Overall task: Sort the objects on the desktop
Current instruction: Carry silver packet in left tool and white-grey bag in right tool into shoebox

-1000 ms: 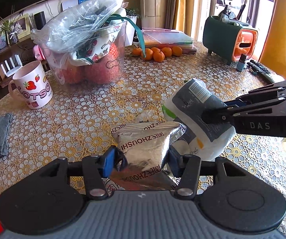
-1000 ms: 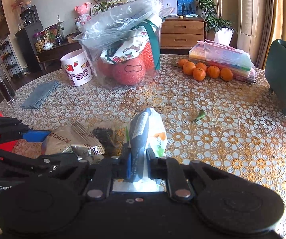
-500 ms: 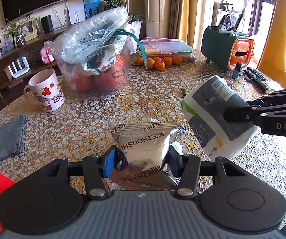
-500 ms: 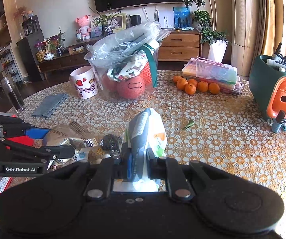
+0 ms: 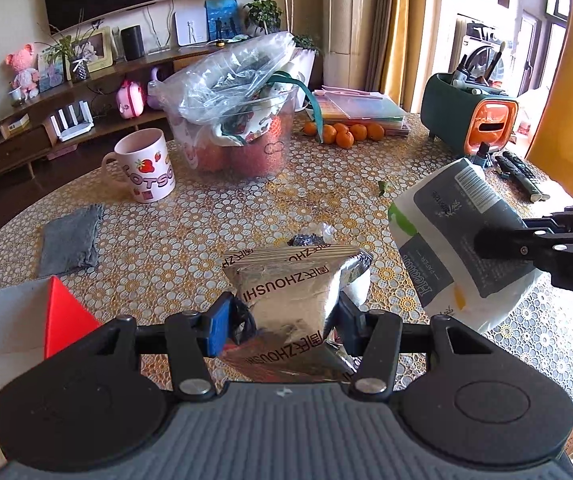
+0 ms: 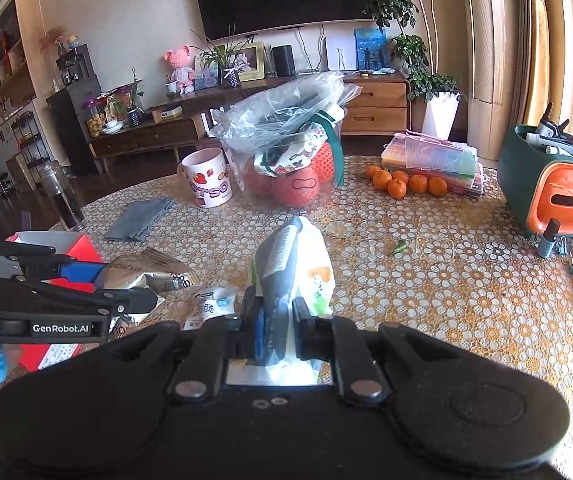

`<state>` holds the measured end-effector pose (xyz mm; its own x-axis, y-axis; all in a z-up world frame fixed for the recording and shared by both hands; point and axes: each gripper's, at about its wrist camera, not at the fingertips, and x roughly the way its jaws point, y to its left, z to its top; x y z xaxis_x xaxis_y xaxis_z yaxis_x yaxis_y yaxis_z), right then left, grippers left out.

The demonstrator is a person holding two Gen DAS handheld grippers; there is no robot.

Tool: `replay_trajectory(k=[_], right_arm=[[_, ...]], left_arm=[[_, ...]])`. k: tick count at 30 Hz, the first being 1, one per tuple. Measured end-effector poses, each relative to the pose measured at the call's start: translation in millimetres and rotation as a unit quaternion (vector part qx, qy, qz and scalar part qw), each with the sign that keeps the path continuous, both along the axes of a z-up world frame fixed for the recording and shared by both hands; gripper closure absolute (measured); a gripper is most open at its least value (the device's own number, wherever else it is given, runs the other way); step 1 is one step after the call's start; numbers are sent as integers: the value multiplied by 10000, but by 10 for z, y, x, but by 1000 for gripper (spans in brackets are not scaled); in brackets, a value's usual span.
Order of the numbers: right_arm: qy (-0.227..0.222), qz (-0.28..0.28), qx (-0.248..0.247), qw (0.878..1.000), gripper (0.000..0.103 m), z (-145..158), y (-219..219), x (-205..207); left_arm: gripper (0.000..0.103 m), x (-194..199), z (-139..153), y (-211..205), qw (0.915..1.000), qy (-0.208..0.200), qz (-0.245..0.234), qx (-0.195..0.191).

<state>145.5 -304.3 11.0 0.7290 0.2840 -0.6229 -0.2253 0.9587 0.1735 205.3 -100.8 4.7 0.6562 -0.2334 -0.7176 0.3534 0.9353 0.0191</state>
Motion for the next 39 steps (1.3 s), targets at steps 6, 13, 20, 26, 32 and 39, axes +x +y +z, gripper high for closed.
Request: replay_trajectory(k=[6,13,20,26,32,39], right_arm=[[-100,33,4,9999,90,136,217,-192],[-151,270,15,9995,90,249,557,-330],[-273,608,79,9977,90,362,1025,-384],[-347,954,82,9948,90,442,1468,-377],[-388,1212,78,9918,90,486,1877,-323],[-329,1413,98,9894,90,512,2295,-208]], left_arm=[[51,-199,107,200,9999,-36,158,-46],[51,-392,244,519,9993,-128,351,-54],[51,-512,377,932,9978,-277,605,-41],[51,-594,417,1375,9955,-319,888,-6],[51,-639,438,1760,9924,-364,1175,63],[51,-641,376,2145,9886,-340,1461,134]])
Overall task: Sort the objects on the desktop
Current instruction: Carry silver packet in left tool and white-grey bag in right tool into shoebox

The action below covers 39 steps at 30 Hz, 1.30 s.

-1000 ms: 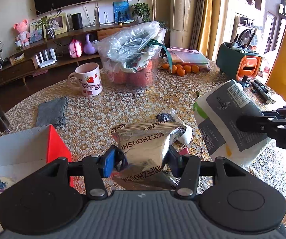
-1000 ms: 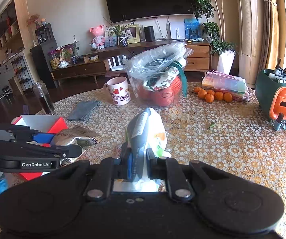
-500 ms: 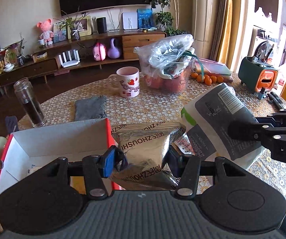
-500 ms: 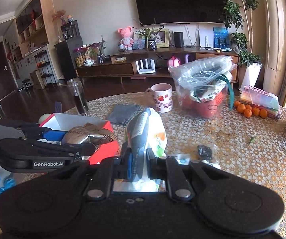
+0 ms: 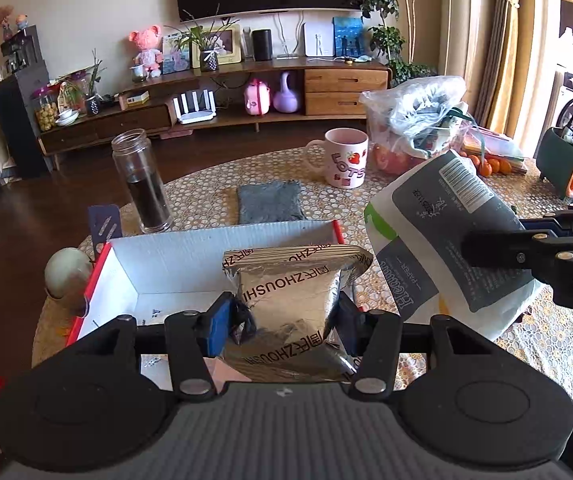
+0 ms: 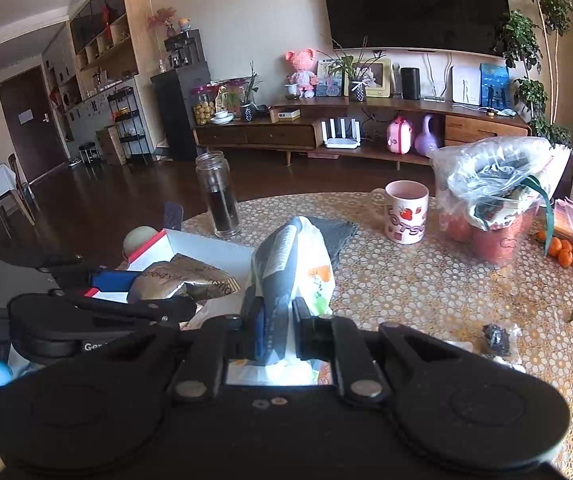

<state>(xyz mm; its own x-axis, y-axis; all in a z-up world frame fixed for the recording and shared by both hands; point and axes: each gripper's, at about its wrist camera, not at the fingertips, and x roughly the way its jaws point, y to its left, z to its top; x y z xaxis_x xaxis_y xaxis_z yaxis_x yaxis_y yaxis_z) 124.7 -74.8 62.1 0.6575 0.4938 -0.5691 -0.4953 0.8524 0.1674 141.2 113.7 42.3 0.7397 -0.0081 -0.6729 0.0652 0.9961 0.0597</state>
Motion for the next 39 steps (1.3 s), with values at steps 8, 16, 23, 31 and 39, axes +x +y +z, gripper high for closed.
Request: replay_trajectory(k=[8,16,23,31,39], right_arm=[[58,210,-114,9997,90,-66,444,114],[189,341,-272,9989,90,-204,750,220],[255,416,-468,9977,90,-343,1003,351],[446,338,-670,9962,90,-574,1207,520],[658,340,-825,9938,90,-798,1365,642]], left_arm=[[51,4,-128,373,9996,94,274,-15],[51,52,-229,701,9985,176,518,11],[51,173,-420,944,9968,382,702,90],[51,352,-610,1075,9951,531,831,115],[51,489,-827,1162,9921,818,943,101]])
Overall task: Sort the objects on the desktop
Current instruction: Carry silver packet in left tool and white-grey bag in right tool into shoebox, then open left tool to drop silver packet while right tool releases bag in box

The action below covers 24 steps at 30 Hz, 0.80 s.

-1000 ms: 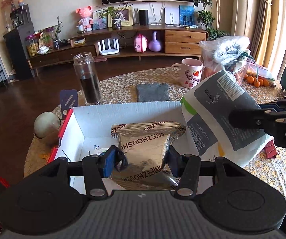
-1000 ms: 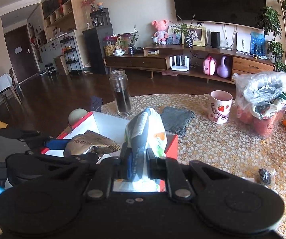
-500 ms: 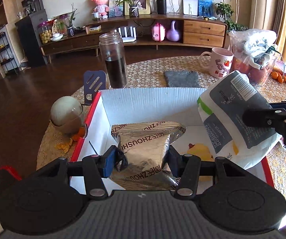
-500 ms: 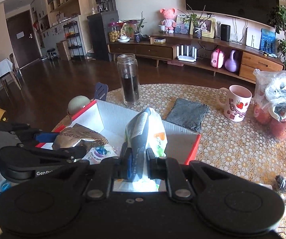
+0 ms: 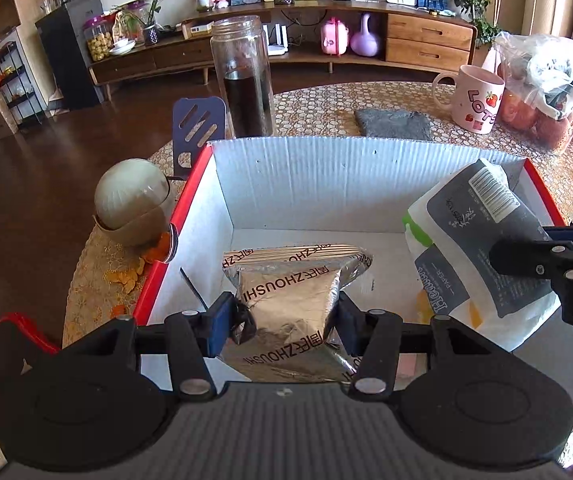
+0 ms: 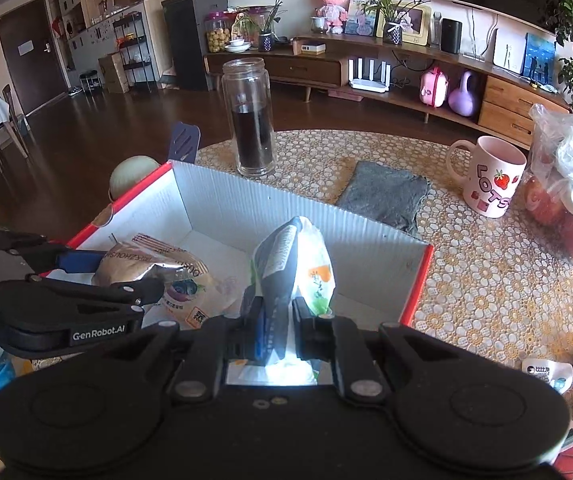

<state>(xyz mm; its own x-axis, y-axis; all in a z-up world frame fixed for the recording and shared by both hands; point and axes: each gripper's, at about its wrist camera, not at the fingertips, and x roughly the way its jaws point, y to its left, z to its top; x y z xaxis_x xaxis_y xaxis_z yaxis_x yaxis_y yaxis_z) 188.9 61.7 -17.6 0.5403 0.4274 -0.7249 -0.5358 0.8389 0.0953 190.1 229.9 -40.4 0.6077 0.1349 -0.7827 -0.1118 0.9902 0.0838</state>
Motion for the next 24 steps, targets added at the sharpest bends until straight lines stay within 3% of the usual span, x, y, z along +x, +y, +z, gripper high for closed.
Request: replay_trajectory(k=[12,20,22,24], right_arm=[[143,159,-150,9997,89,-184,166,-33],[236,297,-259,9989,79,-237,189,-45],[262,325,-262,9988,76,-247,174,-52],[273,402,-271,9985,66,-249,155,-69]], left_arm=[[50,70,-153,29,9997,243,-23,4],[49,105,-247,13,9988,485,-71,-37],[44,84,-250,4,9989,454,-64,3],[35,57,-235,-7,9992,398,-76,2]])
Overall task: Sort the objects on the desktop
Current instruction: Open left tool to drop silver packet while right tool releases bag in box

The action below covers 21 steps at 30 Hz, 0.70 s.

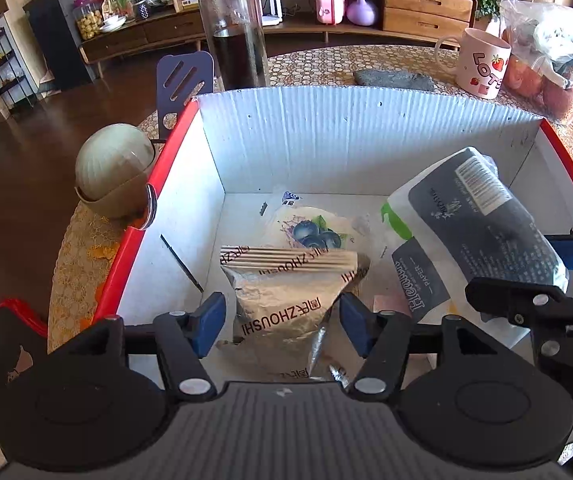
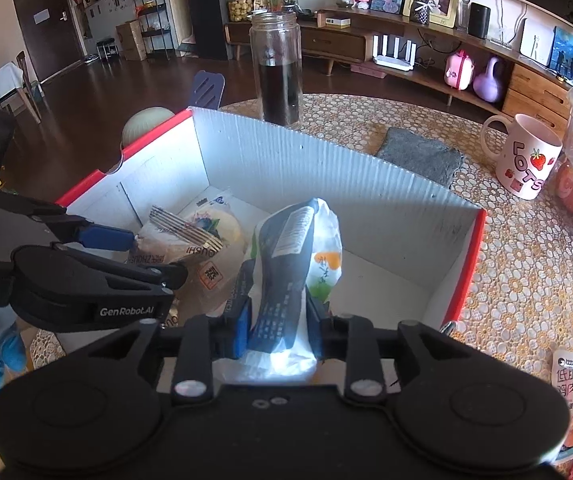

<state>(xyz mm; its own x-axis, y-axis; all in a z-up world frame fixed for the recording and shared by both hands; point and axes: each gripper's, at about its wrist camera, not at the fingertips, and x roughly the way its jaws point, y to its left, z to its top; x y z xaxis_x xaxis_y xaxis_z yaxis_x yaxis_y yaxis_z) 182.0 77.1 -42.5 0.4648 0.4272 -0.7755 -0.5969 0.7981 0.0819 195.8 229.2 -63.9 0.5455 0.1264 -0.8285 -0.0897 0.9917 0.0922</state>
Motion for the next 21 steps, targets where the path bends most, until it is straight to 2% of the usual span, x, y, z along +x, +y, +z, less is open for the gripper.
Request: replay_trajectory(k=[2,8,21], right_arm=[[-59,24,-12,10000,55,12,-20,-27],[-129,77,45,9999,42,62,-98,-95],[-316,215,239,9990,34,316,-365,-325]], left_arm=[[31,-18,30,-5,10000,-60,-10,-28],[28,-59,128,-30,9999,-145,-5,-71],[28,-258,379,-148,9993,-326,-71,-179]])
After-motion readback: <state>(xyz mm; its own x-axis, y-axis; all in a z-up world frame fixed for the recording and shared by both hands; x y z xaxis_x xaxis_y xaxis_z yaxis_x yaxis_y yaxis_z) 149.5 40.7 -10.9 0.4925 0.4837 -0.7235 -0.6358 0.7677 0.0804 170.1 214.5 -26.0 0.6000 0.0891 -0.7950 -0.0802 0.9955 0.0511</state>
